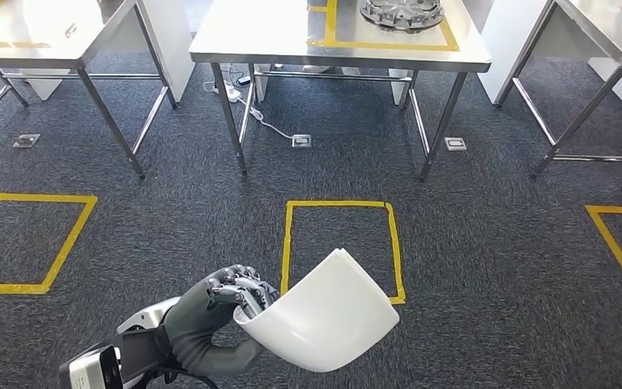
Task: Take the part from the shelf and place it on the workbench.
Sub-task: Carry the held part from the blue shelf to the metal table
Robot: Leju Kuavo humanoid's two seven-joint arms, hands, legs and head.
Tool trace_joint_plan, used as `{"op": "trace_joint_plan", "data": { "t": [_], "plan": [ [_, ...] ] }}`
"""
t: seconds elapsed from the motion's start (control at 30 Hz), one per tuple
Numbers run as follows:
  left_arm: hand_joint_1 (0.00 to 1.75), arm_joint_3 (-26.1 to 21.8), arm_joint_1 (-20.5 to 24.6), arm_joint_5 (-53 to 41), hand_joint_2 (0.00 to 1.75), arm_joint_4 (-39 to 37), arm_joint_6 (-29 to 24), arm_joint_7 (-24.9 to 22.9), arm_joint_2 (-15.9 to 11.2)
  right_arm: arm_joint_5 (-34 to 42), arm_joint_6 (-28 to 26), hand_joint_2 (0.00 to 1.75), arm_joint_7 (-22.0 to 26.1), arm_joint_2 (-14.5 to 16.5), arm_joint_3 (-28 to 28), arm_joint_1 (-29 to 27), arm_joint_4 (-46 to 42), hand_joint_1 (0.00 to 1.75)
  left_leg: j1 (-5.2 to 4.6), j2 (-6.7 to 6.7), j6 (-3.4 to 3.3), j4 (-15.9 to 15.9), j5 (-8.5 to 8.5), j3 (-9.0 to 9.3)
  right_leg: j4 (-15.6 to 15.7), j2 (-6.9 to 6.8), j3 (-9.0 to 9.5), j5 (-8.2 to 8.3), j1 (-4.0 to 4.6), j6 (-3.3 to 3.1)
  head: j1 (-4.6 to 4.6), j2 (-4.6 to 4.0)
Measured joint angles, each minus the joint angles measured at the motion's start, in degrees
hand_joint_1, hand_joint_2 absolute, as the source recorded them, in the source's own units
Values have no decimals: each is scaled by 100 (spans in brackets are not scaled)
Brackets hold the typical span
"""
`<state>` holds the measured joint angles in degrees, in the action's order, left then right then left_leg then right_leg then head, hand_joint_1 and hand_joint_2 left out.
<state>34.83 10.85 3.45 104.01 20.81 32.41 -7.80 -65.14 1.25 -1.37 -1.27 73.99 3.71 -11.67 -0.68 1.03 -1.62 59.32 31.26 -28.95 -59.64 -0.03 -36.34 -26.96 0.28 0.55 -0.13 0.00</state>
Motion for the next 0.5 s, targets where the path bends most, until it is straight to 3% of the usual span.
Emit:
{"op": "trace_joint_plan", "data": {
  "t": [0.07,0.13,0.23,0.27,0.3,0.33,0.4,0.47,0.5],
  "plan": [
    [175,1,-8,-3,175,17,8,-2,-1,-1,7,0,5,7,0,-5,0,0,-5,0,77,56,17,57,58,6,127,25,-24,-71,5,0],
    [175,0,-16,-16,175,39,10,-5,-8,-9,21,0,27,15,0,1,0,0,4,-18,152,357,145,-40,83,7,267,12,-53,-132,-18,0],
    [175,-8,-104,-95,175,49,11,3,-22,-39,53,0,160,18,0,-3,0,0,52,-37,233,1281,566,-657,86,5,371,-88,-62,-165,-57,0],
    [175,-12,-153,-126,175,51,15,14,-29,-43,68,0,223,18,0,-13,0,0,66,-41,247,1459,627,-835,86,7,410,-129,-65,-160,-63,0],
    [175,-15,-193,-155,175,57,21,27,-37,-37,81,0,278,18,0,-22,0,0,76,-45,254,1450,569,-925,85,10,460,-175,-69,-152,-68,0],
    [175,-18,-224,-179,175,66,29,40,-45,-19,90,0,324,18,0,-29,0,0,84,-50,257,1250,384,-917,85,12,522,-223,-75,-140,-73,0],
    [175,-25,-264,-211,175,89,46,60,-54,38,96,0,384,18,2,-33,0,0,89,-39,247,545,-174,-738,83,26,656,-325,-82,-100,-80,0],
    [175,-33,-291,-220,175,102,63,67,-59,86,98,0,409,17,8,-18,0,0,69,-20,191,140,-318,-613,87,47,725,-416,-80,-27,-87,0],
    [175,-39,-301,-221,175,109,71,69,-61,102,98,0,413,17,10,-12,0,0,60,-17,141,110,-298,-600,66,54,746,-431,-74,14,-88,0]
  ]
}}
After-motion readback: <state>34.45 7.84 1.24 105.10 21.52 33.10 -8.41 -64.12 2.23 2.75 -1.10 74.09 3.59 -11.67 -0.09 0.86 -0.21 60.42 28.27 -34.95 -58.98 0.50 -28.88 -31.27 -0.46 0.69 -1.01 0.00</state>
